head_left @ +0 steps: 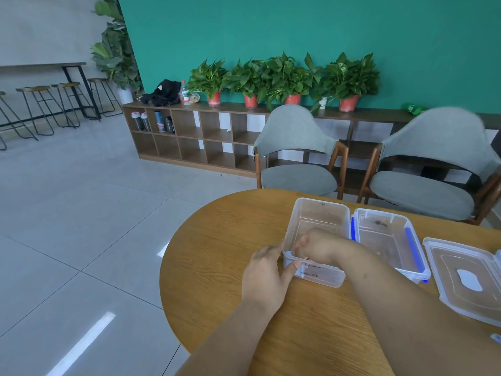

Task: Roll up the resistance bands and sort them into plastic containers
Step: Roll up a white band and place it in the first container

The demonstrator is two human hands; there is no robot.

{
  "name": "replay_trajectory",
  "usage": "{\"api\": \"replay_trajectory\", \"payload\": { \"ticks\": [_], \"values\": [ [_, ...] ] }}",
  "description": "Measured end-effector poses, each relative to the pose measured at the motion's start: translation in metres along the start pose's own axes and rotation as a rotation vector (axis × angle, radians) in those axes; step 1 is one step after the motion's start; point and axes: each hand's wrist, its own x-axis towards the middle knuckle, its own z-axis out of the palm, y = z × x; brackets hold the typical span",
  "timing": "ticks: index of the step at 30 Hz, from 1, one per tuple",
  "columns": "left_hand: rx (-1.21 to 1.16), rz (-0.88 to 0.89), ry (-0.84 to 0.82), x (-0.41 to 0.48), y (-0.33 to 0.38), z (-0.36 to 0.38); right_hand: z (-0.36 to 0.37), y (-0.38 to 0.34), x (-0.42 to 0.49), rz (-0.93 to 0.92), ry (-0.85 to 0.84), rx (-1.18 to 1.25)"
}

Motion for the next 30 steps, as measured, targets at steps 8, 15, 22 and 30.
{"api": "replay_trajectory", "payload": {
  "ticks": [8,15,22,30],
  "values": [
    [0.009,0.006,0.012,0.001,0.001,-0.001,0.002,0.0,0.003,-0.008,-0.008,0.047],
    [0.002,0.002,-0.003,0.002,-0.001,-0.001,0.002,0.004,0.002,0.005,-0.005,0.145],
    [-0.018,-0.004,-0.005,0.0,0.001,-0.003,0.002,0.008,0.003,0.008,-0.004,0.176],
    [-0.031,-0.003,-0.025,0.002,-0.002,-0.006,0.003,0.012,0.007,0.025,0.0,0.182]
  ]
}}
